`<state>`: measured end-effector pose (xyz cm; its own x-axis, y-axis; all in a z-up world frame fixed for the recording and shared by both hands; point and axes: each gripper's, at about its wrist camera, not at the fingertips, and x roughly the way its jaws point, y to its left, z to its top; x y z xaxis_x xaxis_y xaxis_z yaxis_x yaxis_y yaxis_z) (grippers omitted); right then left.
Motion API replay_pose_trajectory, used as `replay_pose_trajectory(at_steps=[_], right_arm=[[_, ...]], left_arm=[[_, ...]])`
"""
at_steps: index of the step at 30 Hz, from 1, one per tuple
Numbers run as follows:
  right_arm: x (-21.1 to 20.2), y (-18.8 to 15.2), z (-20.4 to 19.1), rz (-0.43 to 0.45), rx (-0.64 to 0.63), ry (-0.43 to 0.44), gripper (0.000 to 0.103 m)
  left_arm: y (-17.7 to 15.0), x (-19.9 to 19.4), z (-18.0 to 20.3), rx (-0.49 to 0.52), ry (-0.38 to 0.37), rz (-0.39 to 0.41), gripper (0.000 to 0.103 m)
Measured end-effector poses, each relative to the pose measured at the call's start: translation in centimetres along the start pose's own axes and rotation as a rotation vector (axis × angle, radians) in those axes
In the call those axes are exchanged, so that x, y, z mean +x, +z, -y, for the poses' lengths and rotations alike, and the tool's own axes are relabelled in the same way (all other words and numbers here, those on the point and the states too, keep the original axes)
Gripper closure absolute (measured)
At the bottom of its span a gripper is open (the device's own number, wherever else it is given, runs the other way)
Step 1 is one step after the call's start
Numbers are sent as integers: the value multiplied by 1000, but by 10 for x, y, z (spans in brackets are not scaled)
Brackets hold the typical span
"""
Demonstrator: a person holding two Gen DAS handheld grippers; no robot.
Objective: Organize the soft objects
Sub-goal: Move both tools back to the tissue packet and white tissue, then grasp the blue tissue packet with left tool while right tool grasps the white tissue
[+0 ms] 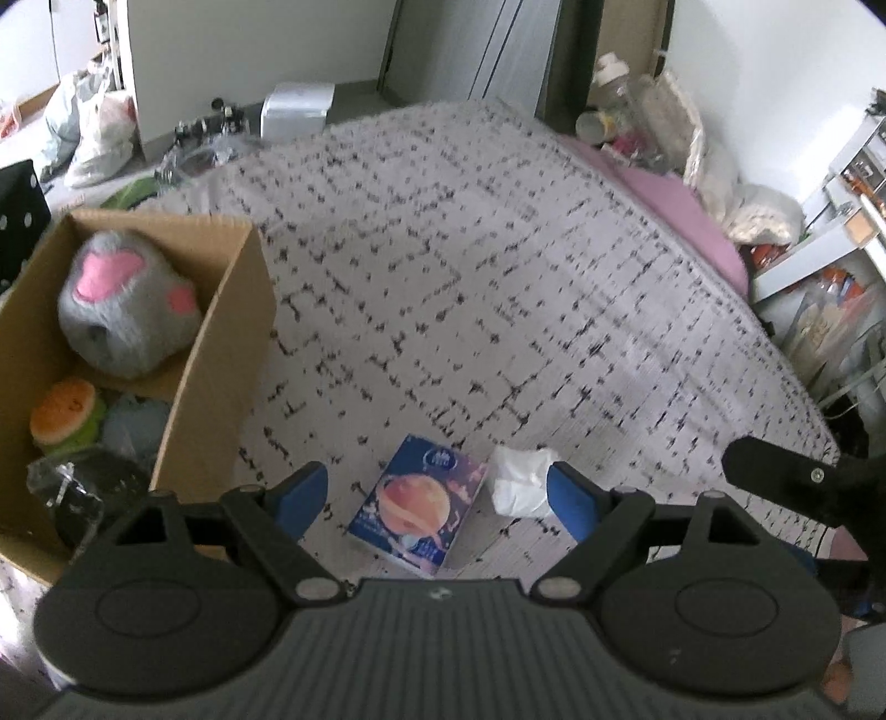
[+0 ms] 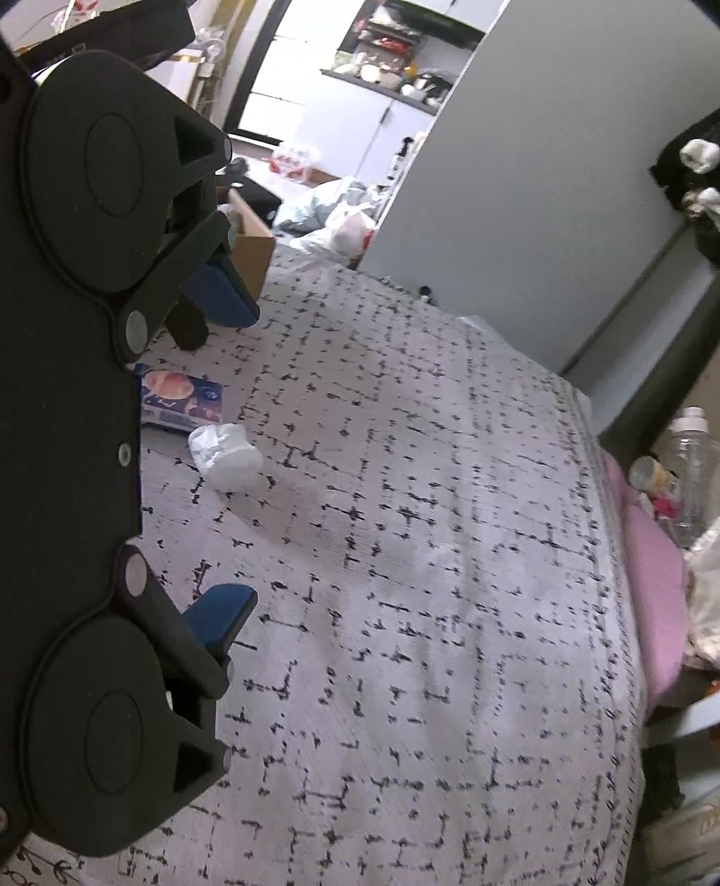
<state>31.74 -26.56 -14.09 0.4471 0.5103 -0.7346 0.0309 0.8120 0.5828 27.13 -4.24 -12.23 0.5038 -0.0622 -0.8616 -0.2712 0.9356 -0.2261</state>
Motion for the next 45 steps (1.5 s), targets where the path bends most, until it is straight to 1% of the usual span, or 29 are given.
replay_pose_trajectory(at_steps=[1, 3, 5, 10, 15, 16, 18, 19, 20, 21, 25, 29, 32, 36, 37, 38, 39, 43, 45], right_arm=[[5, 0, -1, -17, -1, -2, 11], [13, -1, -2, -45, -2, -1, 13], [21, -2, -3, -69, -2, 2, 18], [38, 0, -4, -104, 1, -11, 27], [55, 0, -3, -135, 6, -25, 30], [58, 0, -2, -139, 9, -30, 32], [64, 1, -2, -148, 15, -35, 35], [67, 1, -2, -152, 16, -35, 36], [70, 1, -2, -157, 16, -37, 37], [73, 1, -3, -162, 14, -38, 37], [83, 1, -6, -171, -3, -53, 38], [93, 4, -10, -157, -24, -59, 38], [104, 5, -15, -161, -52, -87, 38], [112, 1, -25, -171, -129, -125, 38], [114, 0, -27, -172, -144, -133, 43], [115, -1, -28, -170, -161, -143, 55], [116, -2, -29, -171, -180, -162, 58], [111, -3, -29, -172, -194, -155, 61], [108, -4, -30, -169, -200, -156, 61]], left_arm=[[-1, 4, 0, 0, -1, -10, 19], [-3, 13, -2, -6, -10, -36, 19], [-4, 20, -4, -11, -13, -52, 21], [-7, 39, -8, -8, 11, -87, 21], [-8, 55, -12, -8, 19, -112, 21], [-8, 58, -13, -11, 20, -116, 21], [-8, 63, -16, -24, 21, -128, 26], [-9, 66, -18, -36, 14, -135, 31], [-9, 68, -20, -47, 6, -143, 37], [-9, 70, -21, -45, 11, -147, 38], [-8, 71, -20, -33, 10, -147, 39], [-4, 73, -23, -62, -3, -152, 41], [-1, 73, -25, -69, -8, -162, 41], [1, 72, -29, -84, 14, -165, 42], [2, 71, -30, -87, 17, -166, 42], [2, 71, -31, -88, 20, -166, 42], [2, 70, -32, -89, 24, -166, 42], [3, 66, -34, -94, 31, -151, 42], [4, 62, -34, -91, 19, -135, 42]])
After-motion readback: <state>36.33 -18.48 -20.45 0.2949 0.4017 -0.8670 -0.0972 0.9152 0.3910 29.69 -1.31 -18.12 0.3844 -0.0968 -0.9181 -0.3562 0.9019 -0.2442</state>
